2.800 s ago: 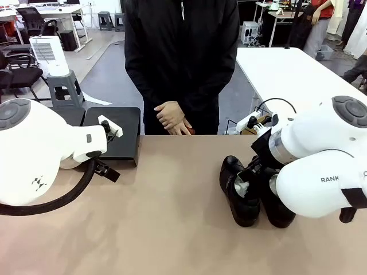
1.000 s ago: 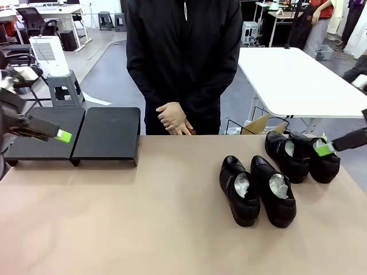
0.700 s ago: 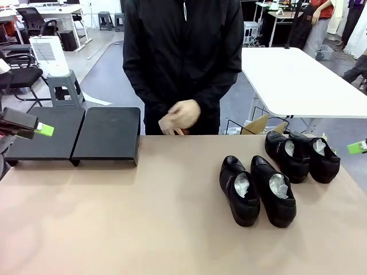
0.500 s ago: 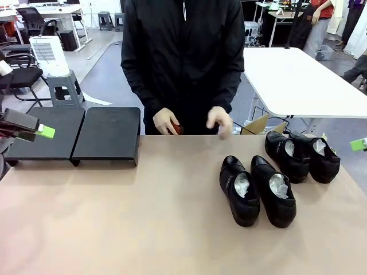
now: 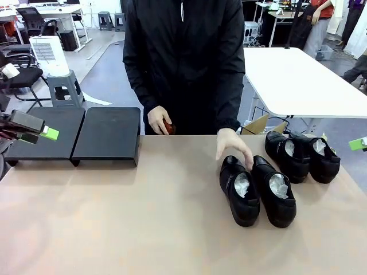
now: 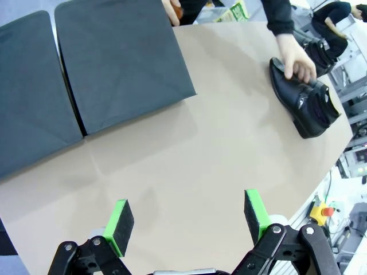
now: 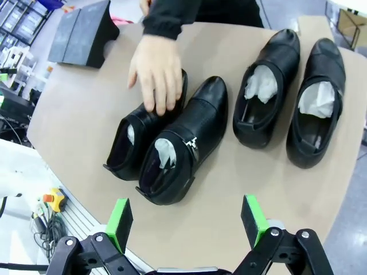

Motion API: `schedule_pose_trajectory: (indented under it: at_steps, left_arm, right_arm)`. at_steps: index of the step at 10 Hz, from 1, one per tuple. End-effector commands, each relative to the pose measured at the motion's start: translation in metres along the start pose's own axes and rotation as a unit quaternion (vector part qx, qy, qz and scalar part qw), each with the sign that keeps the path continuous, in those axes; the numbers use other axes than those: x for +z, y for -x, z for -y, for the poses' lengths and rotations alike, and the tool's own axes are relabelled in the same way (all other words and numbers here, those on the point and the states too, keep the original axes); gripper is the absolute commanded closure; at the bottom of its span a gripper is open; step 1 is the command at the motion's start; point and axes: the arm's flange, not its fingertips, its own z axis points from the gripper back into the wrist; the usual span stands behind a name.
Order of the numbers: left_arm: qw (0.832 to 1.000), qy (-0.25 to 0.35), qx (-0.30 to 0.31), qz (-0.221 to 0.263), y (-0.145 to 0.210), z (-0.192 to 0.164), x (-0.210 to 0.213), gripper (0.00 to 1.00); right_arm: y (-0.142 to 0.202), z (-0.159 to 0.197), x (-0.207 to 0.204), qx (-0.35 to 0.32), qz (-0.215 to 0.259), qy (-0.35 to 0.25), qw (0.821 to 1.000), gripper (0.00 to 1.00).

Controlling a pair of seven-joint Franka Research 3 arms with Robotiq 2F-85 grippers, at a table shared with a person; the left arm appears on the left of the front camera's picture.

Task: Organize the shoes by placing them on the stand.
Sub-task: Pick up one Shoe and place it in the middle of the table.

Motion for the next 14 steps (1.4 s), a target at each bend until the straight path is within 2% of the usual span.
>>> schedule_pose_trajectory:
  at_steps: [1, 14]
  left_arm:
    - [1.000, 0.012, -0.009, 0.005, 0.0018, -0.0002, 0.0031, 0.00]
    - [1.000, 0.012, -0.009, 0.005, 0.0018, -0.0002, 0.0031, 0.00]
  right_arm:
    - [0.0004, 0.0010, 0.0004, 0.009, 0.007, -0.008, 1.000, 0.00]
    - [0.0004, 0.0010, 0.0004, 0.009, 0.007, -0.008, 1.000, 0.00]
